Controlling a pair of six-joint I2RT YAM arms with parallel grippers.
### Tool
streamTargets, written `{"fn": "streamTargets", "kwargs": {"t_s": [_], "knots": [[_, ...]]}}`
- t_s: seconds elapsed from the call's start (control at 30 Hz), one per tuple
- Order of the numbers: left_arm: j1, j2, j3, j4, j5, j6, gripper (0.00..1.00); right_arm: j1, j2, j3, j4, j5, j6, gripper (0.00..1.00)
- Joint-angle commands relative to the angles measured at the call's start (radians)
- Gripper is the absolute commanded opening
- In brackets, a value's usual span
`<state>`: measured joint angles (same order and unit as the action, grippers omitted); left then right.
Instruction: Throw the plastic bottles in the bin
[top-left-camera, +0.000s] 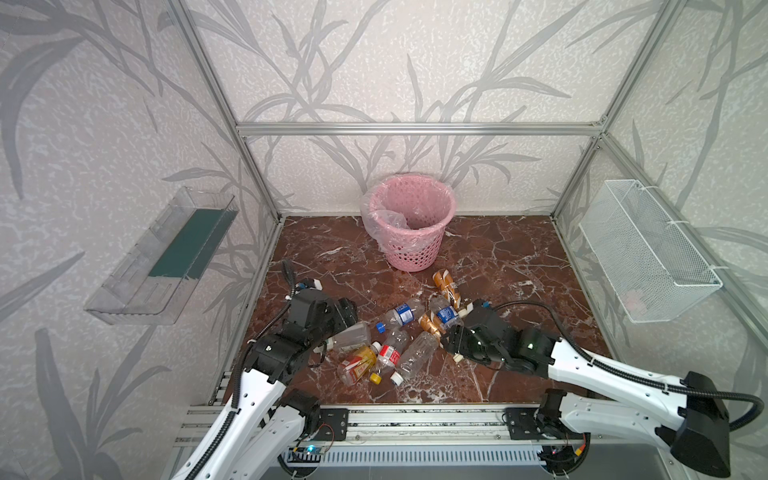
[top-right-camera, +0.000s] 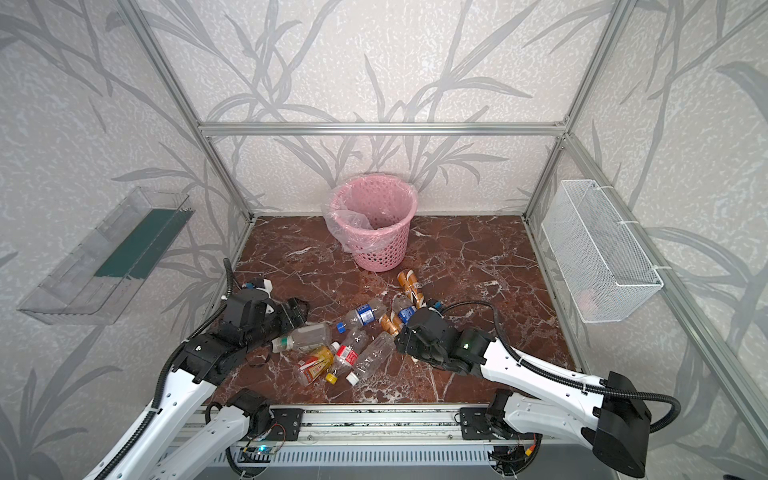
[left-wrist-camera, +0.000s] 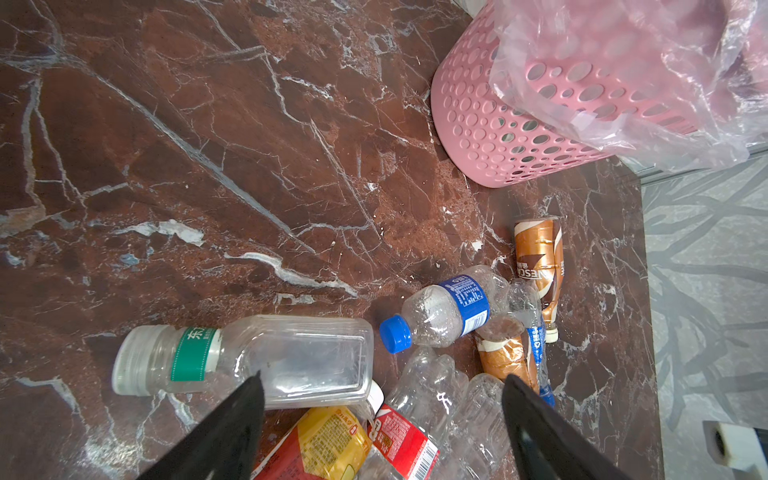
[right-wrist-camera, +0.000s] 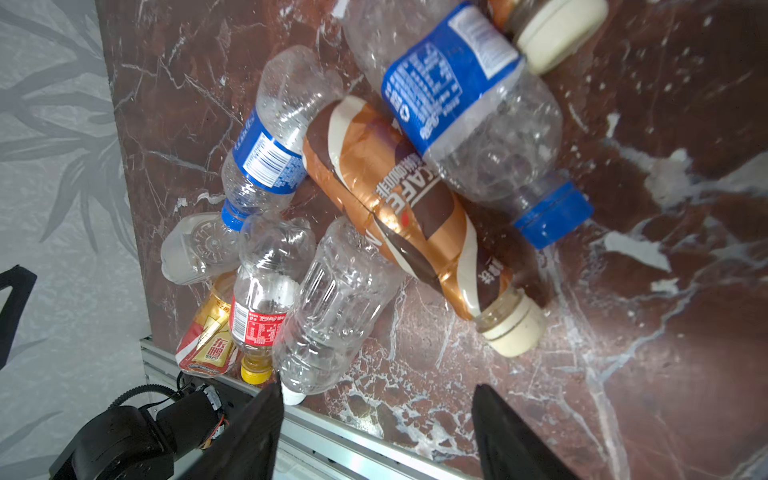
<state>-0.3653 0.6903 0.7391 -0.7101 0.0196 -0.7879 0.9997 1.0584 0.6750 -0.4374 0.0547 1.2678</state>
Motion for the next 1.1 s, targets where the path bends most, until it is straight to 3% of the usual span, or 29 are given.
{"fn": "streamTargets", "kwargs": {"t_s": [0.0,0.27,1.07], "knots": [[0.005,-0.027,-0.013,-0.004,-0.012,-0.014,0.89,0.064,0.045,-0.008,0.047,0.092,0.193,0.74],[0.007,-0.064,-0.017,-0.023,-0.019,-0.015,0.89,0.107,0.180,0.031,0.107,0.063,0.256,0.79],[0.008,-0.068,-0.016,-0.029,-0.012,-0.004,0.89,0.118,0.408,0.121,0.239,-0.025,0.241,0.81]]}}
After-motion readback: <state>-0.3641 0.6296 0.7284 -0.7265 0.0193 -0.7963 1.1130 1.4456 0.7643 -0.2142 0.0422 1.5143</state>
